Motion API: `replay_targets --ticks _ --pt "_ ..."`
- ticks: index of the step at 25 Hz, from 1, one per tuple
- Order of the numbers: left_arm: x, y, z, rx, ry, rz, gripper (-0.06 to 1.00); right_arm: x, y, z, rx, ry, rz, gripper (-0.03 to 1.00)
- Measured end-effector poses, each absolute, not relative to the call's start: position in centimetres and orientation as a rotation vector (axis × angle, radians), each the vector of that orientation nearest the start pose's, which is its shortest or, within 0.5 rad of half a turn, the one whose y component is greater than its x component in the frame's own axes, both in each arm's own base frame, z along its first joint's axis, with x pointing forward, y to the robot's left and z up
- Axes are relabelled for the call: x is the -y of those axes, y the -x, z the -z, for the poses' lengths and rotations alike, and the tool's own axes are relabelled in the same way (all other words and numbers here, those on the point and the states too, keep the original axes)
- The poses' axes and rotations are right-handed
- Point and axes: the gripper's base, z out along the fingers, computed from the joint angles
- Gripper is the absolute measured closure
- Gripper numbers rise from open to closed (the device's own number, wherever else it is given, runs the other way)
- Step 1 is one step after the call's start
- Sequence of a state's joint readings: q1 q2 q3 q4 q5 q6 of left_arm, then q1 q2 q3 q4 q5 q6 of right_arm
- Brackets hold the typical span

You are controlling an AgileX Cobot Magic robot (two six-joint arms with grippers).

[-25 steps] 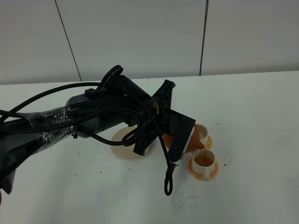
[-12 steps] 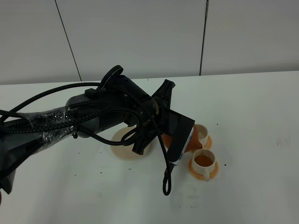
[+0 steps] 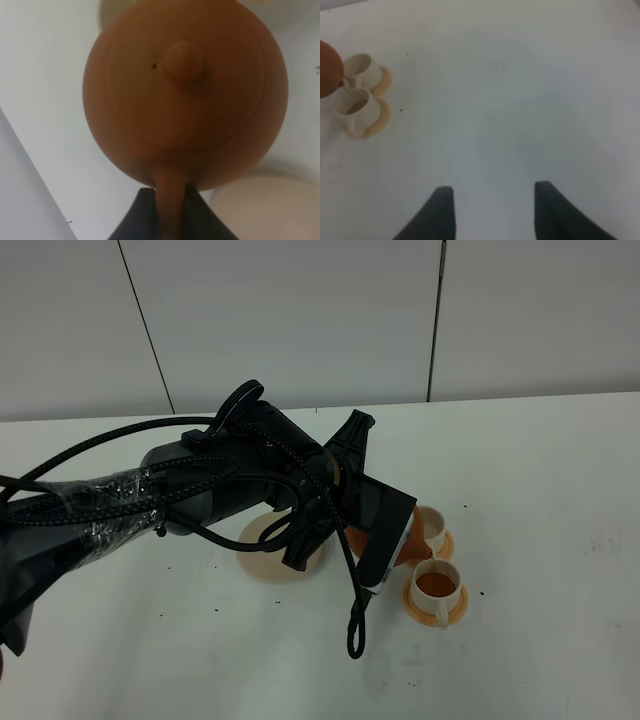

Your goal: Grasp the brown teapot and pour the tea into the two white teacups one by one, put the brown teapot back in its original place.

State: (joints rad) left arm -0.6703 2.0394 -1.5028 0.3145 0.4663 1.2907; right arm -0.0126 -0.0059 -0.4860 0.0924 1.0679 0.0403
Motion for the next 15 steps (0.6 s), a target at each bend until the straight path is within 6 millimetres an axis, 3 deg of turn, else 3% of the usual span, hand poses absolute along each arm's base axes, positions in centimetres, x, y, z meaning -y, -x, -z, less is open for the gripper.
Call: replay_targets --ticks 15 --pt "27.19 -36.34 -19.80 -1.152 -2.264 -0.551 0.77 -0.74 0.46 -27.30 -2.058 -0.049 -0.127 0.61"
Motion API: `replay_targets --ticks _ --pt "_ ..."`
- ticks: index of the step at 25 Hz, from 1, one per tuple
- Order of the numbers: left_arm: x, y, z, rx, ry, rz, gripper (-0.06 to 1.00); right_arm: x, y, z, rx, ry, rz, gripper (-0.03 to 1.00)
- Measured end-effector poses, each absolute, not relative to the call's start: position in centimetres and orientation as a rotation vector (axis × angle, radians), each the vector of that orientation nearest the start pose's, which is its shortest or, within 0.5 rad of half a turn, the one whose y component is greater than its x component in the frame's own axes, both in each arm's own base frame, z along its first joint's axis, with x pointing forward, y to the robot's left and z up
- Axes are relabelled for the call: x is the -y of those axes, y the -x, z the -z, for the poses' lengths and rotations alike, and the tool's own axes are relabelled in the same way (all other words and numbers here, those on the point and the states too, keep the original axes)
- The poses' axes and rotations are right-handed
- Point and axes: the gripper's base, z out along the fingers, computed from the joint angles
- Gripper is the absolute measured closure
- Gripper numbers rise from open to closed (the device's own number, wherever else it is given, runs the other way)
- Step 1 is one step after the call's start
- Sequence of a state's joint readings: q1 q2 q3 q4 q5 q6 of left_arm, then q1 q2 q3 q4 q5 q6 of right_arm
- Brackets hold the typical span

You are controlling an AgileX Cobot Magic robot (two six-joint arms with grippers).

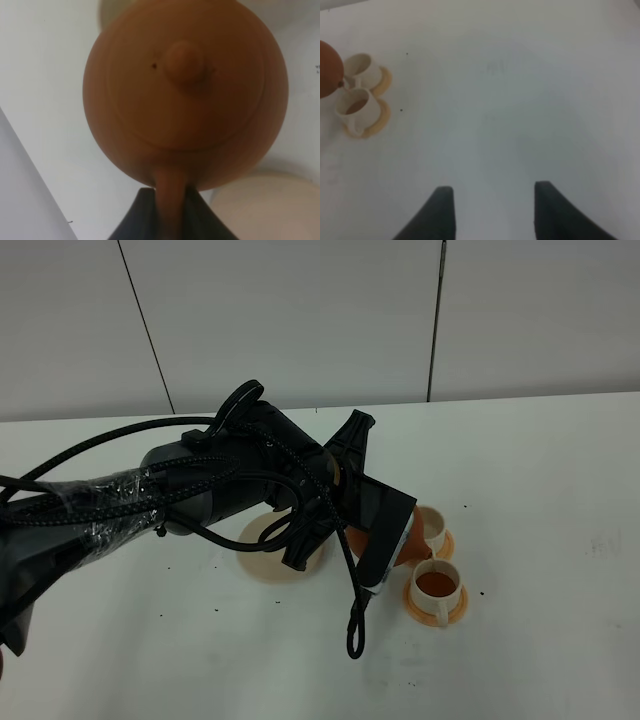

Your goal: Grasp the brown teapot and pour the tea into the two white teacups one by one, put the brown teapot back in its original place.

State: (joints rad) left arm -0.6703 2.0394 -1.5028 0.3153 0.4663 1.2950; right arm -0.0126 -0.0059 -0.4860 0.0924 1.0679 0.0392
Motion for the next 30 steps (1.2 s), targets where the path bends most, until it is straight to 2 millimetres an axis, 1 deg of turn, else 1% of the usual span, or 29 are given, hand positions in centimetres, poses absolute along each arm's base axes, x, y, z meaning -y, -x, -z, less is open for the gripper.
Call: replay_targets --ticks 30 --pt "27.22 -36.32 -19.80 -1.087 -2.303 -0.574 0.77 -0.74 0.46 -27.30 -2.058 -0.050 -0.128 0.61"
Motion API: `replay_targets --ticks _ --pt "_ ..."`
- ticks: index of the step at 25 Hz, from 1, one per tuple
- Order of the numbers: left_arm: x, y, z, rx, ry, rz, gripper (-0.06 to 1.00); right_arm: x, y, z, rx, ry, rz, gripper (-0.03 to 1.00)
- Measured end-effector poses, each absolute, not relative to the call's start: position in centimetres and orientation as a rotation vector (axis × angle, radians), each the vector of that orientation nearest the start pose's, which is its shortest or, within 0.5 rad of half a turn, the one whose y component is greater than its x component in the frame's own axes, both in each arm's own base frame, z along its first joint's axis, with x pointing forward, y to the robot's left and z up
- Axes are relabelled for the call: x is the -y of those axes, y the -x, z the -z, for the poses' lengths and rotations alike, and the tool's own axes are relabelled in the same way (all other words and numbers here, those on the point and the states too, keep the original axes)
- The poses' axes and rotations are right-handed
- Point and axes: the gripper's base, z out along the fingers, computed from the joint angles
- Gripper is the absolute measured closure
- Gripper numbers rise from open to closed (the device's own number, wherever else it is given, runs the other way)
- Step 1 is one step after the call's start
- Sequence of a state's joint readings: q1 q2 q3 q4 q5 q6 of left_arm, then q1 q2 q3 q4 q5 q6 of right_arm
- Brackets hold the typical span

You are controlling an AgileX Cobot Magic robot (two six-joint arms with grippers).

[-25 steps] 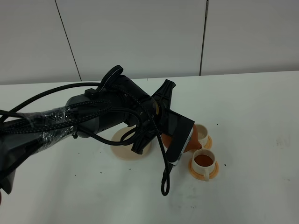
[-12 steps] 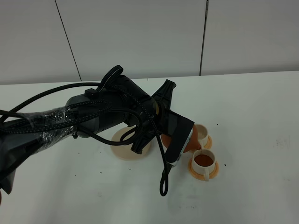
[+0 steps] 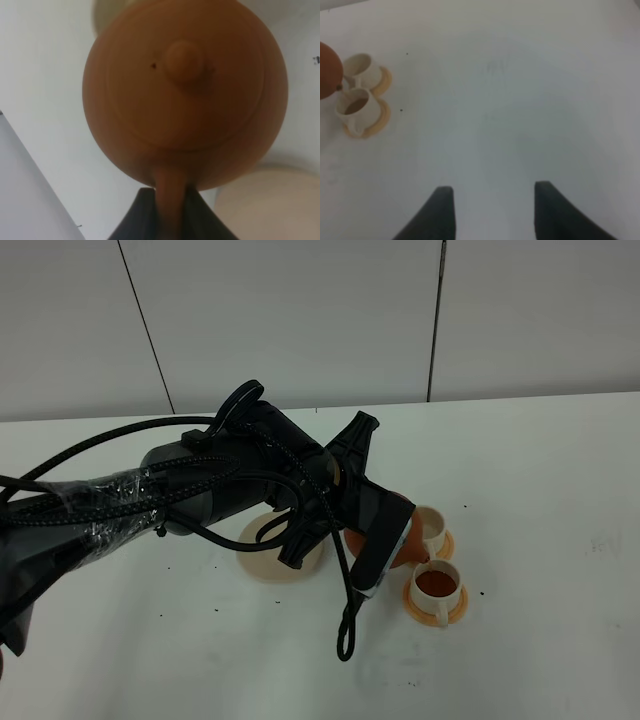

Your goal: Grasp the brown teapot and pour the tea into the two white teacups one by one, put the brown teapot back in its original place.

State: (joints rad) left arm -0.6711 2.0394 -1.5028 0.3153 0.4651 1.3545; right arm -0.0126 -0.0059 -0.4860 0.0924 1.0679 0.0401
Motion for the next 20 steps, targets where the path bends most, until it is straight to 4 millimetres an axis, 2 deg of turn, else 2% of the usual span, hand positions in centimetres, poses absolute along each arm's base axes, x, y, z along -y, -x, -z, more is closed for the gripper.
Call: replay_targets --ticks 20 --pt "27.56 -36.20 -19.88 -1.034 -2.315 -0.586 0.77 -0.74 0.46 -27.30 -2.058 -0.051 -0.128 0.61"
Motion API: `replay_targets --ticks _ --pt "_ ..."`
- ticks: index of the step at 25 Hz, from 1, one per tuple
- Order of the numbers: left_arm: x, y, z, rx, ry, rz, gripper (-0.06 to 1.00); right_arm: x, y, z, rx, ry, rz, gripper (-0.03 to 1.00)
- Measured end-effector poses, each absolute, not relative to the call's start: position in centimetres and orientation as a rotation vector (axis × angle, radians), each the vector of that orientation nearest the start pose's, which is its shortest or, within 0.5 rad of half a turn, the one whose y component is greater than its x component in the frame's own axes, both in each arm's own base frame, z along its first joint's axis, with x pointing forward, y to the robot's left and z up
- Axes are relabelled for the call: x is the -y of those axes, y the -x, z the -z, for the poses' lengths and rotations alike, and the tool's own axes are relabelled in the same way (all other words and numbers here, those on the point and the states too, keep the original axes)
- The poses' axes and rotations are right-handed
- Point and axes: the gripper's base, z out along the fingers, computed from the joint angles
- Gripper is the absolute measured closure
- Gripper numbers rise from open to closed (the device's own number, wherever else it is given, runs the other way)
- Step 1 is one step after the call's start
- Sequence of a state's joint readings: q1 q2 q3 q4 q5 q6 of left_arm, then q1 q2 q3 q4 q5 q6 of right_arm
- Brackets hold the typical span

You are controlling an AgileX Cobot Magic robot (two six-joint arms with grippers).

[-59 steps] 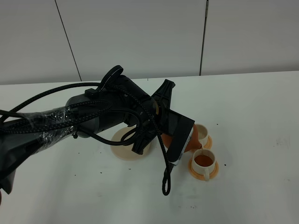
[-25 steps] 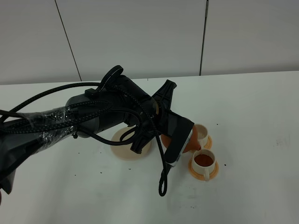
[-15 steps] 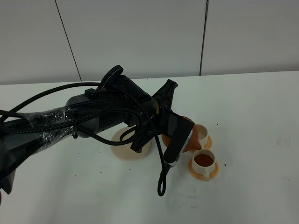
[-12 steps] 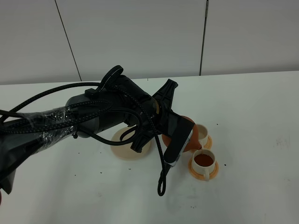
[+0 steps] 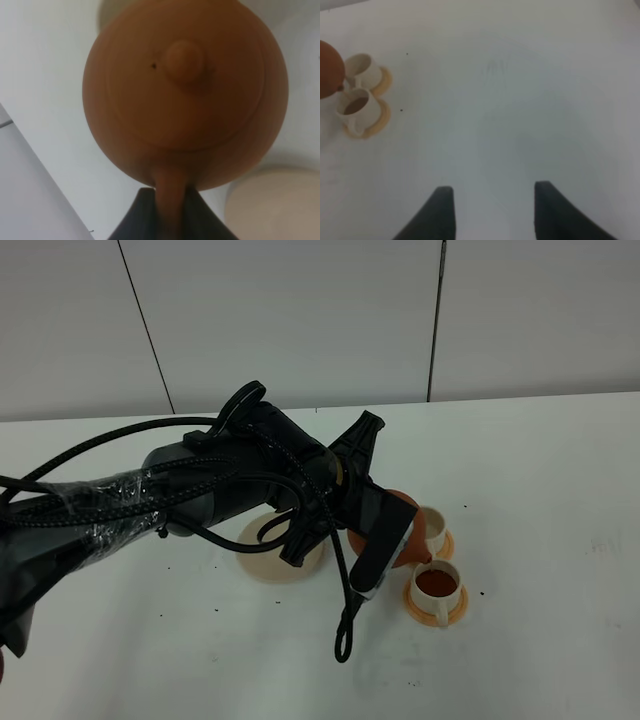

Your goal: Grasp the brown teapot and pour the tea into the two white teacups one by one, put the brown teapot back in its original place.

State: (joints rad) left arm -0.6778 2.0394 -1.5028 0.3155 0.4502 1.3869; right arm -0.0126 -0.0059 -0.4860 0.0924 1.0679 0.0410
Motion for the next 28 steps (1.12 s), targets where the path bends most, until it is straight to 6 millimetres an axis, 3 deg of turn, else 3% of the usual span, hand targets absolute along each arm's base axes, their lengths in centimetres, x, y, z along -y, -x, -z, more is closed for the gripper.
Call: replay_targets --ticks 28 --pt "27.69 -36.15 -19.92 -0.971 -2.343 -0.607 0.77 -0.74 0.46 -27.30 -2.058 -0.051 -0.128 0.61"
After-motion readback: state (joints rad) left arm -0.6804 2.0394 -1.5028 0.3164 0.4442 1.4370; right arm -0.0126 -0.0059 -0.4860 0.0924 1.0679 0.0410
